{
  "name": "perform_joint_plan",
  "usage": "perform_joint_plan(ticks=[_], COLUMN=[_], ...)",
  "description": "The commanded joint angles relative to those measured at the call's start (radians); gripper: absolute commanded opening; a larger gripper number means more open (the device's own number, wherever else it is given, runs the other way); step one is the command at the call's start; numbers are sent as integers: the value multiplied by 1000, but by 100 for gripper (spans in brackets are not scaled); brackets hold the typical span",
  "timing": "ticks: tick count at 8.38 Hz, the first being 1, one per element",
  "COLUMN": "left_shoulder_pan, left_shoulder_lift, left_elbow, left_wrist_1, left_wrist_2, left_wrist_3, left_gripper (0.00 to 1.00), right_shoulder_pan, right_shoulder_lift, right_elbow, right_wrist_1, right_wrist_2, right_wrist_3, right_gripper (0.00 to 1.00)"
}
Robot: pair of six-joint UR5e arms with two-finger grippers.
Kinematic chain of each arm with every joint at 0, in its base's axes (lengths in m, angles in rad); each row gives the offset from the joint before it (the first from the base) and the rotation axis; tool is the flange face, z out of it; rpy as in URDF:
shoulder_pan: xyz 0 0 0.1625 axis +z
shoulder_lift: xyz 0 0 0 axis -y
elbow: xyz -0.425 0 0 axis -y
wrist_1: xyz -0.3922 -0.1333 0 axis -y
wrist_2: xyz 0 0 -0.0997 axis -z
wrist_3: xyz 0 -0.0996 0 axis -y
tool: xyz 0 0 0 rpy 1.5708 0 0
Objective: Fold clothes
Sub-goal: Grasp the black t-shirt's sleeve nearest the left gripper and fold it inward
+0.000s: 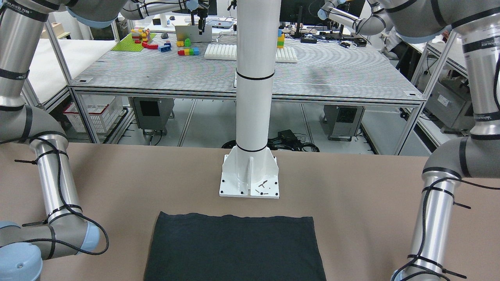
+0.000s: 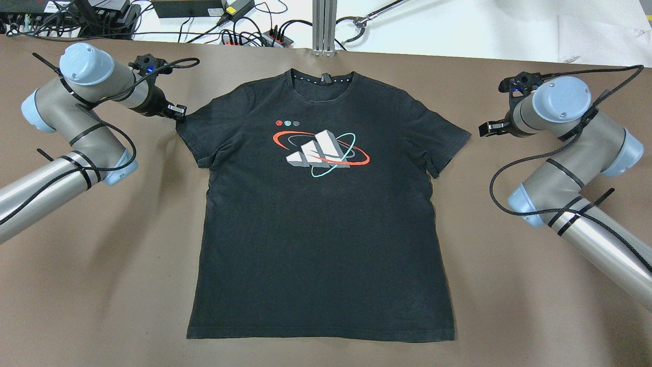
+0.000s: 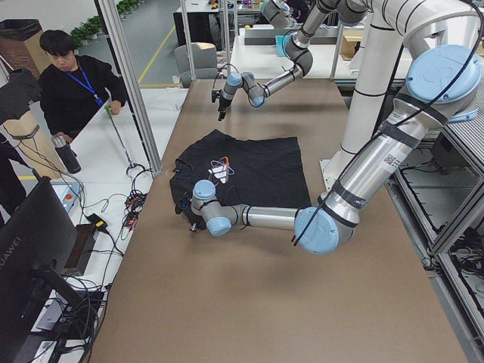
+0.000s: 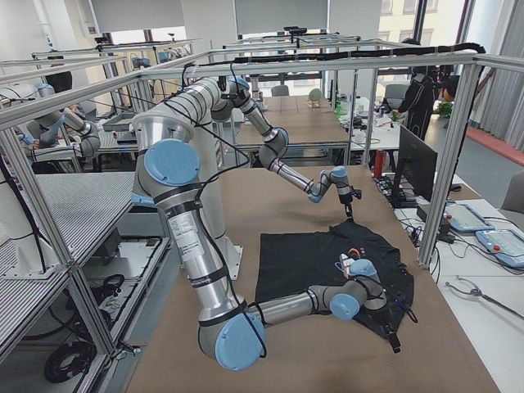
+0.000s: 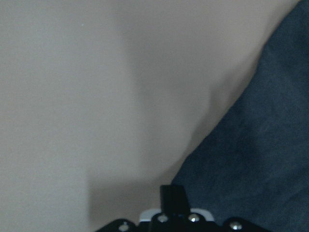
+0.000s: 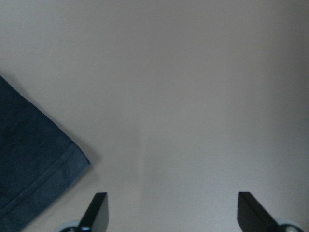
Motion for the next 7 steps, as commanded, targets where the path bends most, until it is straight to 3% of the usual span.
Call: perform_joint_plan(ticks=[1,3,5,7], left_shoulder_pan=[-22,-50,-46,15], left_shoulder_lift=[-27,-123,-177,-213], left_elbow=[-24,-56,-163,-181], left_wrist_1=[9,134,288,304], left_wrist_2=[-7,-33,-28,42], left_wrist_3=[-44,-84,-182,-259], left_gripper=[0,0,0,0], right_shoulder_pan=[0,0,0,-2], right_shoulder_lift=[1,1,0,0], right_elbow=[1,1,1,1], right_wrist_1=[0,0,0,2], right_wrist_2=[0,0,0,0], right_wrist_3=[0,0,0,0], right_gripper=[94,94,94,94])
